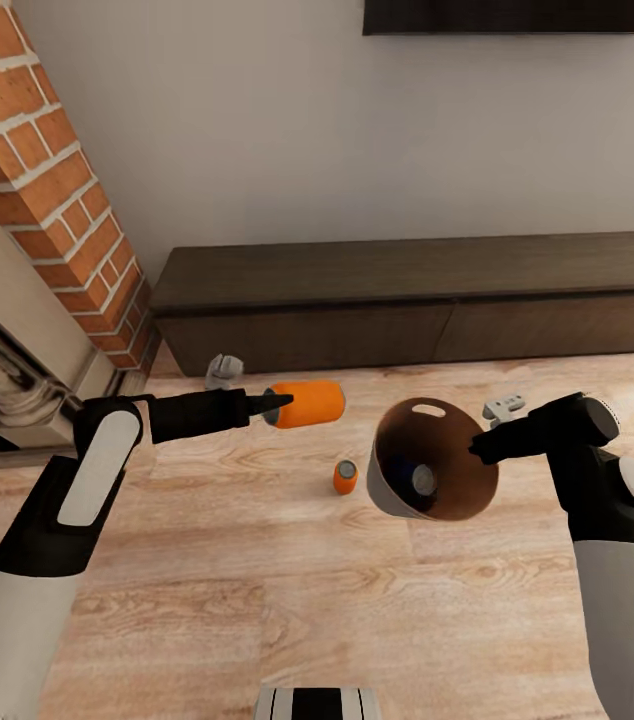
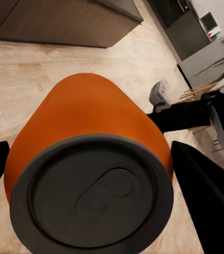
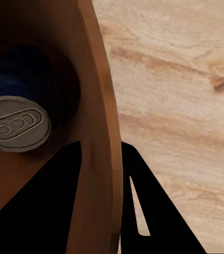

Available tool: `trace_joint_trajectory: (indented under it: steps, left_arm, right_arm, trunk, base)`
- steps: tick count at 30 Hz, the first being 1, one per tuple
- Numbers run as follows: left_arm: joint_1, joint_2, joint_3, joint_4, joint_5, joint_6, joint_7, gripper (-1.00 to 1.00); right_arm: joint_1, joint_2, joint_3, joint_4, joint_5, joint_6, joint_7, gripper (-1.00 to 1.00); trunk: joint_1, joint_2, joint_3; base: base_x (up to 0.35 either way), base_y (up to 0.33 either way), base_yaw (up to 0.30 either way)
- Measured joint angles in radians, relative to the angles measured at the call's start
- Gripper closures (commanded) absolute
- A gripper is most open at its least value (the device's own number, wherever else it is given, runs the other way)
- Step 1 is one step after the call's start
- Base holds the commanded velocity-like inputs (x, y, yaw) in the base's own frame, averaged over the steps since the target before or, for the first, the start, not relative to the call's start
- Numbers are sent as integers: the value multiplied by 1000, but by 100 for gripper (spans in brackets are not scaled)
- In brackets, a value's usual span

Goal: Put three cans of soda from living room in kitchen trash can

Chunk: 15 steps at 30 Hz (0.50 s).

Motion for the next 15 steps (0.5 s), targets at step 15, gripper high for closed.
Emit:
trace_joint_trajectory:
  steps: [15]
  left_arm:
    - [-10, -89, -178, 30, 9, 0, 75, 100]
  right_arm:
    - [0, 84, 12, 70, 9, 12, 1, 100]
  trunk:
    - [0, 0, 0]
  base:
    - [0, 0, 0]
